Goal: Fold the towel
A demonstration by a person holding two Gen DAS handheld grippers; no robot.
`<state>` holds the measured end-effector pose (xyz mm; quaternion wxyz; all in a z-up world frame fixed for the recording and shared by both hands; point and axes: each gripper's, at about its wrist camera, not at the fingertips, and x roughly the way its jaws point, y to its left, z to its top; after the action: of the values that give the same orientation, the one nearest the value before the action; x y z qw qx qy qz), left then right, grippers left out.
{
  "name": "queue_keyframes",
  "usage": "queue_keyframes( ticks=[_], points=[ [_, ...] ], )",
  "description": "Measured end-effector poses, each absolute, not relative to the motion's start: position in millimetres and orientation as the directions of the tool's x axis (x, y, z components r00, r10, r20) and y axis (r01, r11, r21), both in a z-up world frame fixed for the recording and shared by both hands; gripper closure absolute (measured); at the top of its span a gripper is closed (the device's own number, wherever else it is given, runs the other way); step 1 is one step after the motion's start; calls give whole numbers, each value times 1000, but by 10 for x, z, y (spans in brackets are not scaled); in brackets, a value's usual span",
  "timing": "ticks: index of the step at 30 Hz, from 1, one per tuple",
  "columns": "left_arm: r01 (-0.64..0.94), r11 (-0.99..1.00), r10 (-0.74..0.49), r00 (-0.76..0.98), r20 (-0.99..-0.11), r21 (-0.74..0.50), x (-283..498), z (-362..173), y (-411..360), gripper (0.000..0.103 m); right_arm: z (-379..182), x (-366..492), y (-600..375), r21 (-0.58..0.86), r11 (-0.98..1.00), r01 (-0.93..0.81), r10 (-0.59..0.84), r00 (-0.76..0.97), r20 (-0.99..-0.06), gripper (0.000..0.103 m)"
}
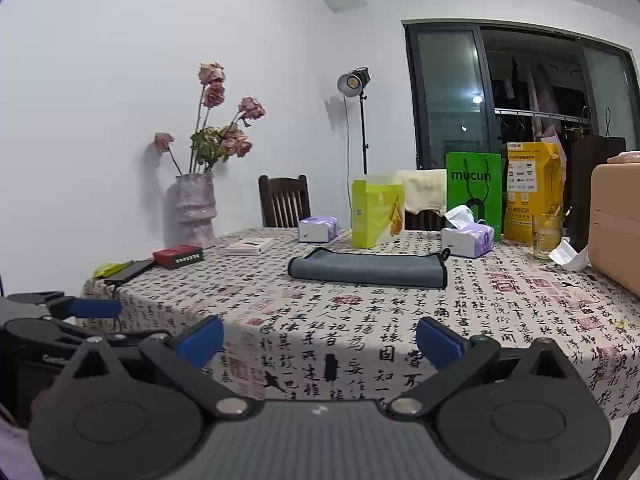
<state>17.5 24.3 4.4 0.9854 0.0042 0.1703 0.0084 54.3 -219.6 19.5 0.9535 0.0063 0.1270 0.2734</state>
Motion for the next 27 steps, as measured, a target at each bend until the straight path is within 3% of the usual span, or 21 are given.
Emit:
queue_keyframes(
  ticks=[9,27],
  points=[
    [-2,1000,7,943,-334,16,22,40,119,0,56,381,-2328,140,870,-473,493,824,-279,0],
    [26,999,-12,939,-343,36,-37,15,49,0,68,250,-2295,89,868,-488,492,825,-277,0]
  ],
)
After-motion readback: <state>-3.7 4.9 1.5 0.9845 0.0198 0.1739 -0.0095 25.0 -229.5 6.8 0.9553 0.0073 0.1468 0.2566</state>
